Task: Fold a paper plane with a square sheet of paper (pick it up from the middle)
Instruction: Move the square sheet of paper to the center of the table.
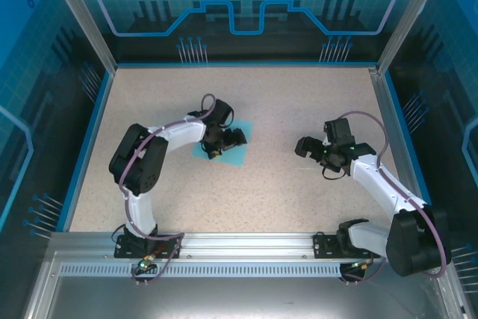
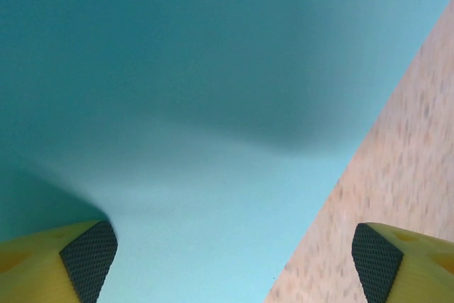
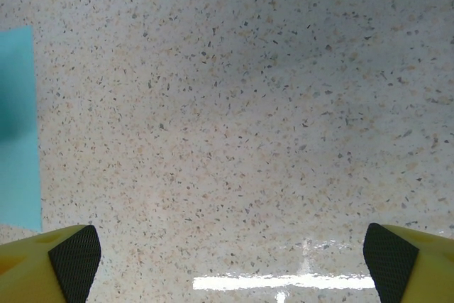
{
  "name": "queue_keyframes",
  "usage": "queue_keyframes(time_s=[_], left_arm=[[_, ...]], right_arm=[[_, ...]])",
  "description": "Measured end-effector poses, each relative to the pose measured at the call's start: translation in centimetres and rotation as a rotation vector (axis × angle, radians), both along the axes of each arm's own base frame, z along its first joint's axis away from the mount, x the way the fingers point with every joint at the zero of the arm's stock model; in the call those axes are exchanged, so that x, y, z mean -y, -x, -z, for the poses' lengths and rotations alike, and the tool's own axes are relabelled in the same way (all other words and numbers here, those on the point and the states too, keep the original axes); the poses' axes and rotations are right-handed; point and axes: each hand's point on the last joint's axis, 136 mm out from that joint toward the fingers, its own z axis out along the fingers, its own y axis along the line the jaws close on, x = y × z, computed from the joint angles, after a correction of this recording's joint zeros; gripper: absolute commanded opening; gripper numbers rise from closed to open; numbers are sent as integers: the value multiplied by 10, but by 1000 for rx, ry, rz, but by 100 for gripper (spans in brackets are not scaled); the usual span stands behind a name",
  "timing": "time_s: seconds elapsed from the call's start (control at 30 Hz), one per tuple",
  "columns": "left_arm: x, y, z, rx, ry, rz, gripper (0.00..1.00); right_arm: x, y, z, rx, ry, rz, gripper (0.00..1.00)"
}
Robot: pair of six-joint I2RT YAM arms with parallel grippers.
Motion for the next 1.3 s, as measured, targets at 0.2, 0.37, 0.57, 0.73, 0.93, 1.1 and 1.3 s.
queue_keyframes(time_s=[0.2,0.37,0.57,0.73,0.93,1.1,1.3], left_arm=[[49,54,-4,-65,97,46,93],[68,67,-11,-112,172,55,95],[55,63,-50,-80,245,30,97],[-12,39,-95,55,303,-104,97],[-107,30,-94,103,240,-273,98],[-142,29,-87,117,199,-306,99],[-153,33,-80,115,175,-294,99]], right_arm=[[-3,2,5,-22,4,1,99],[-15,-3,6,-72,7,-29,100],[-77,-5,-3,-71,15,-172,78],[-156,1,2,-88,22,-294,47],[-232,16,27,-144,34,-391,44],[-261,9,40,-166,33,-410,44],[-287,-9,48,-165,19,-418,45]])
